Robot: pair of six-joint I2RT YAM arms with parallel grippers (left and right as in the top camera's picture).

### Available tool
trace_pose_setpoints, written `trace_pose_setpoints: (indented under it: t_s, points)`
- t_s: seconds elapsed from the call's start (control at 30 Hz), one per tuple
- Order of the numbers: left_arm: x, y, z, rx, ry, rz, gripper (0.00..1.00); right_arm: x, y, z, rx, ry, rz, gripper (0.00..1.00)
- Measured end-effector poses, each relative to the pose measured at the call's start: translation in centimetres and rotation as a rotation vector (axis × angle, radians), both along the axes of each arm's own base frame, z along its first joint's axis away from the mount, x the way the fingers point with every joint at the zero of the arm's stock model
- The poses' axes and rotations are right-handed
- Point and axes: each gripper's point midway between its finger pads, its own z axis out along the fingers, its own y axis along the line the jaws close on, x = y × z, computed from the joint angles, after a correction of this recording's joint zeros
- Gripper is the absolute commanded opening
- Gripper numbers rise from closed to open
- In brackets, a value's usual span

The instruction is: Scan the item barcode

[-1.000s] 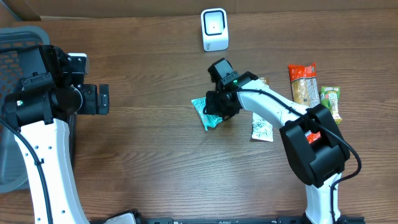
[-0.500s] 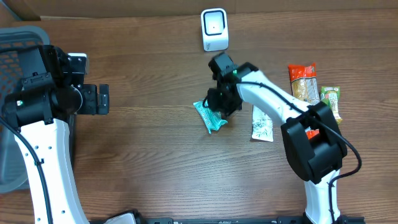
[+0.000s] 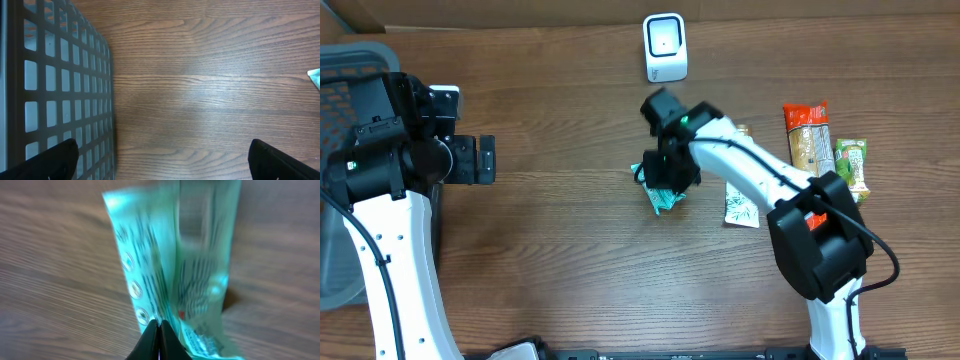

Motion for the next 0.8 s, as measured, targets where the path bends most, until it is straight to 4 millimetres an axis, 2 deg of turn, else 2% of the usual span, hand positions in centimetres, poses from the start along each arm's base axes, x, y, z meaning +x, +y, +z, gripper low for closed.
trace_pose_setpoints:
  t_s: [0.07,0.1,0.2,0.3,0.4,0.5,0.57,0.7,0.8]
  points:
    - [0.0,0.0,0.0,0.000,0.000,0.000,1.00,-1.2,0.0,-1.1,-0.014,0.029,-0.003,0.06]
    - [0.0,0.0,0.0,0.000,0.000,0.000,1.00,-1.5,0.0,-1.6,-0.017,0.037,-0.012,0.11]
    - [0.0,0.0,0.0,0.000,0.000,0.000,1.00,-1.6,0.0,-2.3,-0.004,0.029,-0.054,0.19]
    - [0.0,0.0,0.0,0.000,0.000,0.000,1.00,-1.4,0.1,-2.3,0.026,0.011,-0.088,0.24]
    - [0.0,0.0,0.0,0.000,0.000,0.000,1.00,-1.4,0.5,-2.2,0.054,0.015,-0.114,0.47]
    - [0.0,0.0,0.0,0.000,0.000,0.000,1.00,-1.2,1.0,-1.9,0.084,0.018,-0.126,0.64]
    - [0.0,0.0,0.0,0.000,0.000,0.000,1.00,-1.1,1.2,-1.7,0.100,0.016,-0.123,0.72]
    - [0.0,0.0,0.0,0.000,0.000,0.000,1.00,-1.1,1.7,-1.3,0.128,0.011,-0.085,0.84]
    - [0.0,0.0,0.0,0.000,0.000,0.000,0.99,-1.2,1.3,-0.9,0.107,0.016,-0.064,0.85]
